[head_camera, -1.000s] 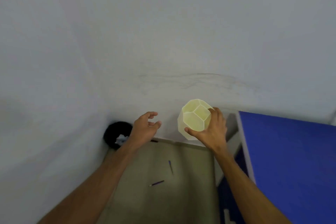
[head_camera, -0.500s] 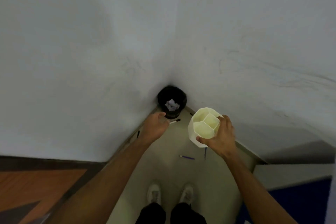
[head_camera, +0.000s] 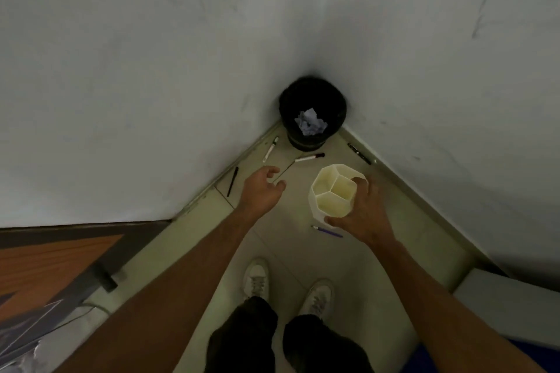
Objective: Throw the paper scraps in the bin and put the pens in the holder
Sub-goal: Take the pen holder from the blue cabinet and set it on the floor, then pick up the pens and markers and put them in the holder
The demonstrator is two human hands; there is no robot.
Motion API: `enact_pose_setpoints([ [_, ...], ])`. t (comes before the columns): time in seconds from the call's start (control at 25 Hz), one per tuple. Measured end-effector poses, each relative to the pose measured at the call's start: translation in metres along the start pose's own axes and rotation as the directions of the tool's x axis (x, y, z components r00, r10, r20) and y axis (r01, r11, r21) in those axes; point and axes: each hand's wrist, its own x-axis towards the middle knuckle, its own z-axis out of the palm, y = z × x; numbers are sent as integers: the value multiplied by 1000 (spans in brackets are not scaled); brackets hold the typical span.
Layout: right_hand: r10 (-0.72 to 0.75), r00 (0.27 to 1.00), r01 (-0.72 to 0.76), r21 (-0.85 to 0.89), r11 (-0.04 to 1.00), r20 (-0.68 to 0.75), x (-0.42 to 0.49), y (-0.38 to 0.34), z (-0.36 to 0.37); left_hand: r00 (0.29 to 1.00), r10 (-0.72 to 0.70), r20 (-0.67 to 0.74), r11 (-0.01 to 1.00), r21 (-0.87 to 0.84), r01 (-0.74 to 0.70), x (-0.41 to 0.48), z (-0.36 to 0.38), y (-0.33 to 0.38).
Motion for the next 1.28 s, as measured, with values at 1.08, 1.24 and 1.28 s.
enact_pose_setpoints([
  [1.08, -147, 981, 170, -186, 968, 130, 249, 183, 265, 830, 474, 294, 685, 469, -558, 334, 213, -126],
  [1.24, -321, 947, 298, -313, 902, -24, 228, 192, 241, 833, 498, 239, 696, 463, -549, 340, 205, -140],
  [1.28, -395, 918, 369, -286, 884, -37, 222, 196, 236, 838, 499, 222, 701, 464, -541, 343, 199, -145],
])
